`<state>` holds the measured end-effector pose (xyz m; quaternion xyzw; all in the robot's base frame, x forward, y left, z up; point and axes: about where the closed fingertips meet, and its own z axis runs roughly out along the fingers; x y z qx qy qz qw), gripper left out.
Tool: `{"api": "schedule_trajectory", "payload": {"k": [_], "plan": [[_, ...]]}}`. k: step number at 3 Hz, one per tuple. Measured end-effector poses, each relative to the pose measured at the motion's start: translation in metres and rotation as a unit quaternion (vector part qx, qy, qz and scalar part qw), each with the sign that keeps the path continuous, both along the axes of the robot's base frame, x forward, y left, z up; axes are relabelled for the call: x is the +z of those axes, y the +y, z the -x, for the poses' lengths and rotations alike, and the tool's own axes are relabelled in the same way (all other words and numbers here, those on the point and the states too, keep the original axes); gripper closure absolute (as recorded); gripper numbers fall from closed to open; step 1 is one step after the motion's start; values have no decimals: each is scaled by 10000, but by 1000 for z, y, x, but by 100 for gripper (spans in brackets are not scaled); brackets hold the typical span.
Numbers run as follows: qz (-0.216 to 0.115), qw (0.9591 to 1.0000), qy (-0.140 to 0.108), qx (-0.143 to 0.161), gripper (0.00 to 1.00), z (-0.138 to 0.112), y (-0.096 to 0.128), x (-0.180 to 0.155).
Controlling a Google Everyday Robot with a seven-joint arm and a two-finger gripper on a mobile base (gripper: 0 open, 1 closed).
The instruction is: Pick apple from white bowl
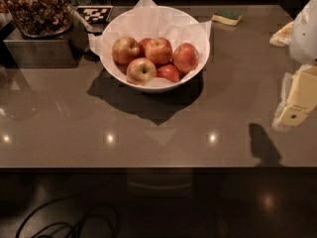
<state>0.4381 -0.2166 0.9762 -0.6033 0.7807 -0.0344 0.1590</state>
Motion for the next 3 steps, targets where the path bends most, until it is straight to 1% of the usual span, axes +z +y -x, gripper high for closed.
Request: {"api": "schedule_trajectory", "payload": {"k": [1,2,3], "plan": [[-1,10000,0,1,0,0,0,0],[-144,9998,-59,102,0,-10,4,4],[-433,9984,-13,360,0,-35,14,2]]}}
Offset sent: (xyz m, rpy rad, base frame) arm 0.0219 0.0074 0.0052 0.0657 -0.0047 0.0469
